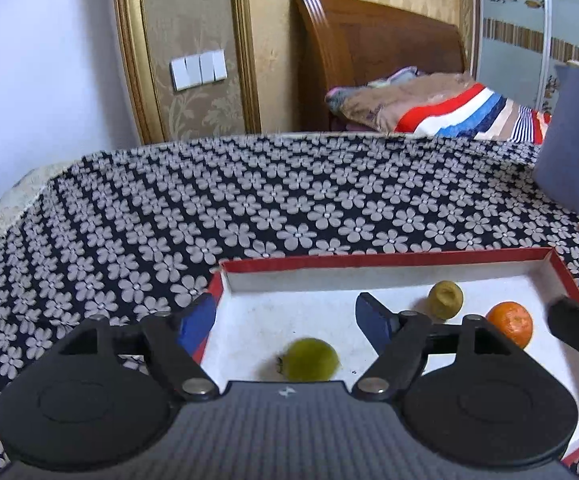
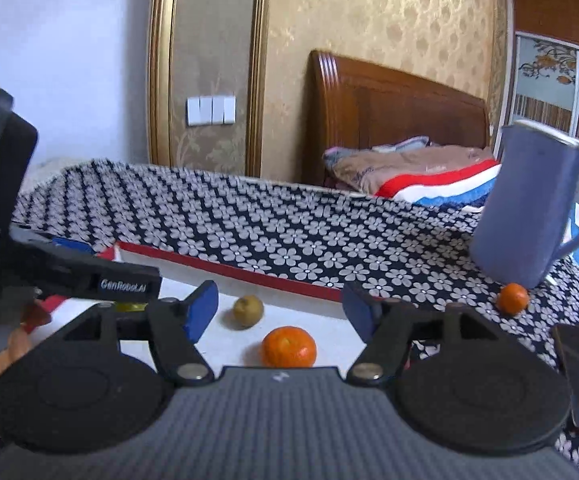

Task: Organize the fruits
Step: 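Open right tool to drop the pear while left tool releases the green tomato in the tray, then withdraw both open tools from the tray back toward the remaining items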

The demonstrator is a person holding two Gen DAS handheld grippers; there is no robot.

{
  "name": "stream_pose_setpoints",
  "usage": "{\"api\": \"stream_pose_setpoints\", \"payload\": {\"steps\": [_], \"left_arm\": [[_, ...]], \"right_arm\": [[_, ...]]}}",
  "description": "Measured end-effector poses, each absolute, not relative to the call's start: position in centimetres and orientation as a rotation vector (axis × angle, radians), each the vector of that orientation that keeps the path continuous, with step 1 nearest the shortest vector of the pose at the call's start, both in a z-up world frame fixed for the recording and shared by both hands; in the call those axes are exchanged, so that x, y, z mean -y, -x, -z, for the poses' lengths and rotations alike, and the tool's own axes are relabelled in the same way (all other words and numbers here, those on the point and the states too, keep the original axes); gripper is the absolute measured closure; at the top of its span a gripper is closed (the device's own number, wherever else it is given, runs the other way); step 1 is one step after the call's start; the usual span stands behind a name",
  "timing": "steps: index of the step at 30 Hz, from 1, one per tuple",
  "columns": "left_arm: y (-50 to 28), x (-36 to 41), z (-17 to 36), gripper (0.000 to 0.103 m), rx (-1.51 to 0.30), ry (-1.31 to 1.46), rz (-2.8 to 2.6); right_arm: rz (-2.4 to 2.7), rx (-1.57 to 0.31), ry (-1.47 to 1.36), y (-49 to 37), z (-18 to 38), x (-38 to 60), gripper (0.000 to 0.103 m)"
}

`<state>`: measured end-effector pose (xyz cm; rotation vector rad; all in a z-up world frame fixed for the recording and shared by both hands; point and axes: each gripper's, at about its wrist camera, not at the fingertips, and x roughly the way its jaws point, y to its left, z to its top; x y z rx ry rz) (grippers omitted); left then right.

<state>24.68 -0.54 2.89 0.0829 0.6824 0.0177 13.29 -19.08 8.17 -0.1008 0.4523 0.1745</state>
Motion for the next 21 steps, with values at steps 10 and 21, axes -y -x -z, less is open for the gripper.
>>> {"api": "stream_pose_setpoints", "payload": {"steps": [10, 21], "left_arm": [[-15.0, -2.5, -6.3, 0.026, -0.555, -0.023, -0.004], [-7.7, -5.1, -2.6, 0.026, -0.554, -0.079, -0.019]], "right_arm": [[-0.262, -0.458, -0.011, -4.6, -5.8, 20.3, 0.021], [-0.18, -0.476, 0.117, -2.3, -2.6, 19.1, 0.016]]}}
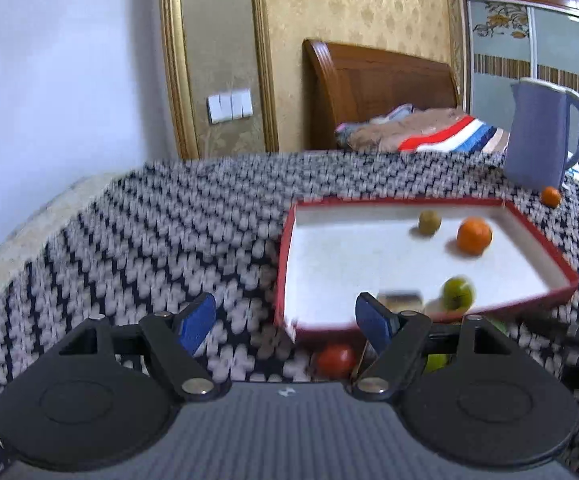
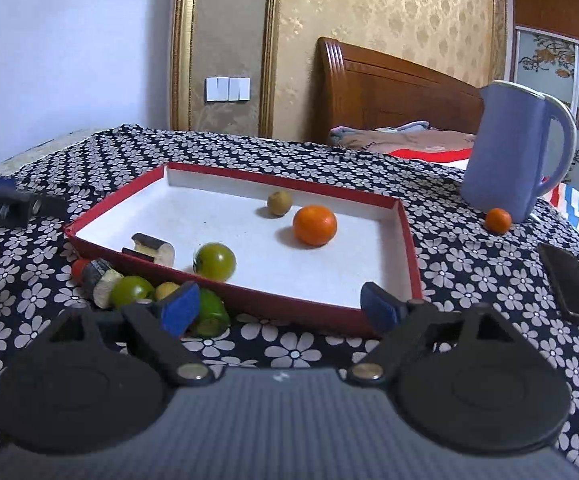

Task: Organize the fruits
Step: 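Withdraw both open tools from the tray back toward the remaining items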

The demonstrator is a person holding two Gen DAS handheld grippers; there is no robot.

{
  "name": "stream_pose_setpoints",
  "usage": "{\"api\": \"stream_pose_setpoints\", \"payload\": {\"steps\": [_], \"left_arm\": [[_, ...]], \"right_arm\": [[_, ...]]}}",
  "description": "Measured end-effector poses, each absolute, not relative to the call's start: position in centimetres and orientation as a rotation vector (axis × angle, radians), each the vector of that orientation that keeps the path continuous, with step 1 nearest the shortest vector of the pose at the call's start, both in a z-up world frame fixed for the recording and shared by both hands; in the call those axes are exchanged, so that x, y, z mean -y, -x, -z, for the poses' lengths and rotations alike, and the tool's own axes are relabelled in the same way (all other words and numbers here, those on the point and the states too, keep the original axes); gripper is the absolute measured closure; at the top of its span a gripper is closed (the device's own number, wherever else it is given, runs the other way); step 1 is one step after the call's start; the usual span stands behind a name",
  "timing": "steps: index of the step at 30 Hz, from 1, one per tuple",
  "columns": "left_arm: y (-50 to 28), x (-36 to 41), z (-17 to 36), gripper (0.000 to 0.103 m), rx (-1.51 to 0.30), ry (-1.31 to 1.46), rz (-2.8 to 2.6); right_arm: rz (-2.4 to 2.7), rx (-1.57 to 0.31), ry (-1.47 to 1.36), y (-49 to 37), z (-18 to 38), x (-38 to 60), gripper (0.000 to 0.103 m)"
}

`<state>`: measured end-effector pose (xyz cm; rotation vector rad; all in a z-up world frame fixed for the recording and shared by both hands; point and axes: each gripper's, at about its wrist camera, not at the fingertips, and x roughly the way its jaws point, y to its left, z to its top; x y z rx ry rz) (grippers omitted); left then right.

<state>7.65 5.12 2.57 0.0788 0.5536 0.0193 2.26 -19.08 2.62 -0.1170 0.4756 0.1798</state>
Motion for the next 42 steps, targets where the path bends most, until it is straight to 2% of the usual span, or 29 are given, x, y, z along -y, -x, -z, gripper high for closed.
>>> {"api": "stream_pose_setpoints", "payload": {"steps": [2, 15, 18, 20, 28, 34, 42], "left_arm": [[-7.7, -5.2, -1.6, 0.026, -0.585, -0.083, -0.012], [-8.2, -1.1, 0.9, 0.026, -0.595, -0.25, 0.057], [-8.5, -1.4, 1.3, 0.015, -0.603, -0.245, 0.037], [-8.5, -2.1, 1.3, 0.014, -0.618, -0.223, 0.039], [-8.1, -6.3, 1.5, 0.015, -0.646, -0.151, -0.084], [-6.4, -3.9, 0.5, 0.015, -0.569, -0.229, 0.068], [-8.4, -1.4, 1.5, 0.014, -0.614, -0.274, 0.095]], "right_arm": [[-0.179, -0.47, 0.119, -2.1, -2.5, 19.1, 0.011], [-0.173, -0.472, 0.129, -1.9, -1.5, 19.2, 0.005], [-0.171, -0.471, 0.135, -1.9, -1.5, 19.2, 0.004], [-0.171, -0.465, 0.135, -1.8, -1.5, 19.1, 0.001], [-0.155, -0.441, 0.161, -1.7, -1.6, 18.7, 0.002], [-0.158, -0.449, 0.139, -2.0, -1.6, 18.7, 0.002], [-0.169, -0.445, 0.14, -1.6, -1.6, 18.6, 0.001]]}}
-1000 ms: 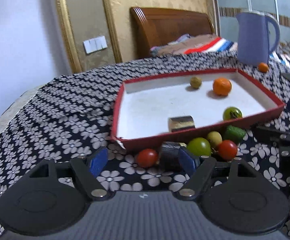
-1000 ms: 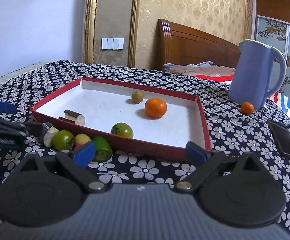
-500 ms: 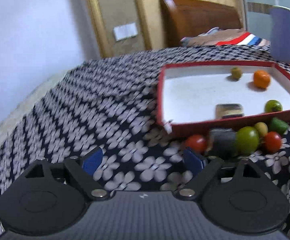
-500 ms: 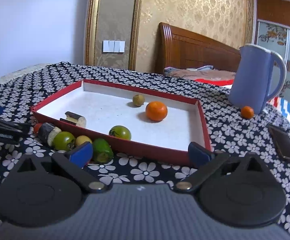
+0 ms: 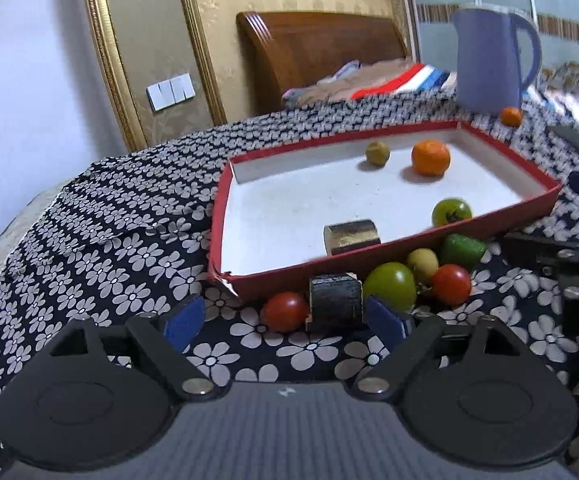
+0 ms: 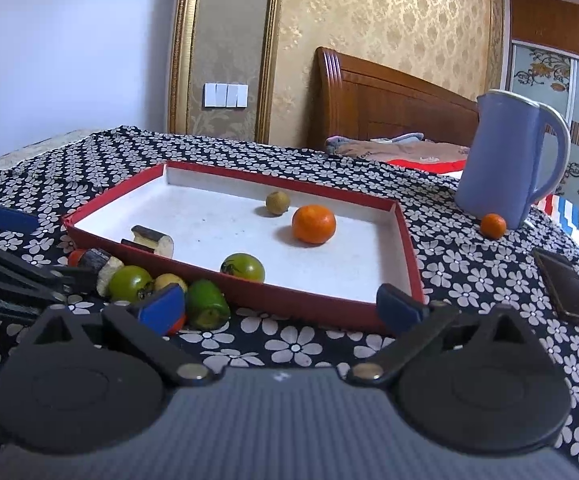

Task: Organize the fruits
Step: 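Withdraw both open tools from the tray back toward the remaining items, then move left tool to the red cherry tomato while right tool approaches the dark cylinder block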

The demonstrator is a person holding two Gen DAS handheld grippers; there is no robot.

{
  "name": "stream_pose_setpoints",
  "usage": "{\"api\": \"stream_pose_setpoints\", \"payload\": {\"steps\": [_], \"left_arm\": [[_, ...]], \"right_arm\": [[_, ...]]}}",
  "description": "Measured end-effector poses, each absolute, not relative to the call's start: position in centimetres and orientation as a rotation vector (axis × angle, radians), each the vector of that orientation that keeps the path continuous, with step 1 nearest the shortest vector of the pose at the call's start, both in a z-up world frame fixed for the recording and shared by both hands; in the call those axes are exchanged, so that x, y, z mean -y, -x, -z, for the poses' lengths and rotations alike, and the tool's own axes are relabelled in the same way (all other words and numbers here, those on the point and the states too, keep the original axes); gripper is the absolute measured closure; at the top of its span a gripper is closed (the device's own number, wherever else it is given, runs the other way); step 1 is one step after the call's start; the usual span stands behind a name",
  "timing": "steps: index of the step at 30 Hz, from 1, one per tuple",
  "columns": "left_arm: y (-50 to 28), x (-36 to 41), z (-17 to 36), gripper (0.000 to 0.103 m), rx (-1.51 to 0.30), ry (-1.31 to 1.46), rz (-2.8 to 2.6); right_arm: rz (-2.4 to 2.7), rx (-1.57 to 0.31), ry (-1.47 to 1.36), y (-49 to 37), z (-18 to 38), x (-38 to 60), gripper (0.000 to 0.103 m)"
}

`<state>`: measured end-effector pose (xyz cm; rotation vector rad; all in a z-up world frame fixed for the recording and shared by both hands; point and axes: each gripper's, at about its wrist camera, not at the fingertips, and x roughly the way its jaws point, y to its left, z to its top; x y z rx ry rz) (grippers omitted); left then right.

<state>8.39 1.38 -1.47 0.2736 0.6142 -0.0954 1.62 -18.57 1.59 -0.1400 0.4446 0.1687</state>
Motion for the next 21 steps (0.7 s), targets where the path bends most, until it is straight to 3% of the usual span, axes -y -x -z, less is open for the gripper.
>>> {"api": "stream_pose_setpoints", "payload": {"steps": [8, 21], "left_arm": [[-10.5, -1.9, 2.4, 0.013, -0.692, -0.239, -0.018], [-6.0, -7.2, 0.5, 0.015, -0.599, -0.201, -0.038]], "right_arm": [[-0.177, -0.456, 0.141, -1.7, -1.5, 18.6, 0.0], [-0.19, -0.457, 0.115, -1.7, -2.0, 18.4, 0.0]]}}
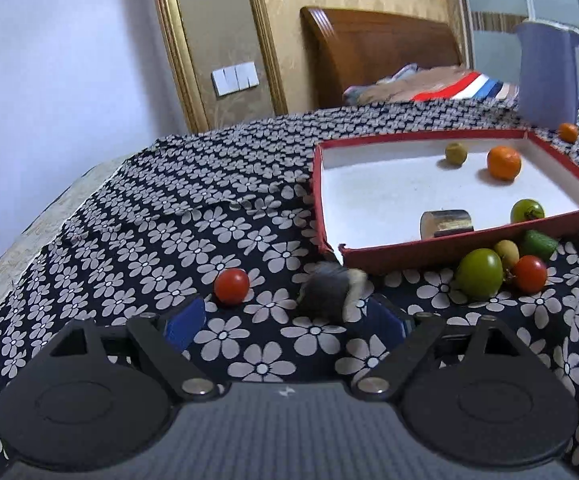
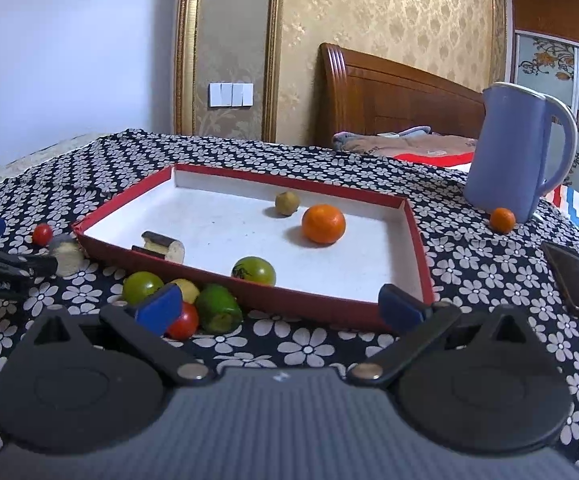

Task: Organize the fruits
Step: 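Move left tool to the red cherry tomato while right tool approaches the dark cylinder block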

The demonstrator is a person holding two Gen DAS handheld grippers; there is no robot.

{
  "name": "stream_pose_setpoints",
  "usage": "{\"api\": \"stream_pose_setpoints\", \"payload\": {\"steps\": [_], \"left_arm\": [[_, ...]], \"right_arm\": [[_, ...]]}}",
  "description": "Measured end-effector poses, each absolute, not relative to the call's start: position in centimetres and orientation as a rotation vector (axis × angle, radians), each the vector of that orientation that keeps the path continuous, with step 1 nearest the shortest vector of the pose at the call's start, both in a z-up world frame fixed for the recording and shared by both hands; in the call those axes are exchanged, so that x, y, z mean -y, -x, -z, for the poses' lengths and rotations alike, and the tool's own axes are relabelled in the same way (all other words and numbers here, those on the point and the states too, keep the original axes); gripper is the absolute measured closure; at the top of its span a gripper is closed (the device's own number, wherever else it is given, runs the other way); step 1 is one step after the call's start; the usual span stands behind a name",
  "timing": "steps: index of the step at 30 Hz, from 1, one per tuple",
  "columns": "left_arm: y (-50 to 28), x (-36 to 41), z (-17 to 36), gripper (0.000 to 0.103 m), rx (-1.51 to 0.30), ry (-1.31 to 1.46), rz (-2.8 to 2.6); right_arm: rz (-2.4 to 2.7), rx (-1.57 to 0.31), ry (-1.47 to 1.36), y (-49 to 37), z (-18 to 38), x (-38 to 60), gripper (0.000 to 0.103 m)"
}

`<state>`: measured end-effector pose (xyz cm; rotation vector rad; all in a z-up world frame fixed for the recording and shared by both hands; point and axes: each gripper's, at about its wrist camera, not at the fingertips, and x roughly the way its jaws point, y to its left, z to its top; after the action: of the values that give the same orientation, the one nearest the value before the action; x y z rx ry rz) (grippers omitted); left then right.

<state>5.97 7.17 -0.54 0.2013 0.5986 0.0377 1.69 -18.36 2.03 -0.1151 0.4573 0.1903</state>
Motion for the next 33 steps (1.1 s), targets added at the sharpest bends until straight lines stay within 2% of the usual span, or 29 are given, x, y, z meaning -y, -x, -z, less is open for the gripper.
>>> {"api": "stream_pose_setpoints", "payload": {"steps": [6, 12, 22, 33], "left_arm": [[-6.5, -9.9, 0.1, 0.015, -0.609, -0.136, -0.107], [-6.8, -9.1, 0.1, 0.015, -0.6, -0.178, -0.1], [-7.6, -11.5, -1.9, 0.015, -0.577, -0.195, -0.186], [-10.7, -14.7, -2.9, 0.015, -0.616, -0.2, -0.056]], "right_arm": [[-0.22, -0.44, 0.123, -1.3, -2.6, 17.3, 0.0], [-0.212, -0.428, 0.152, -0.9, -2.7, 16.6, 0.0], [-0.279, -0.471, 0.053, -0.9, -2.8, 17.0, 0.0], [-0.49, -0.559, 0.016, -3.4, -3.4, 7.9, 0.006]]}}
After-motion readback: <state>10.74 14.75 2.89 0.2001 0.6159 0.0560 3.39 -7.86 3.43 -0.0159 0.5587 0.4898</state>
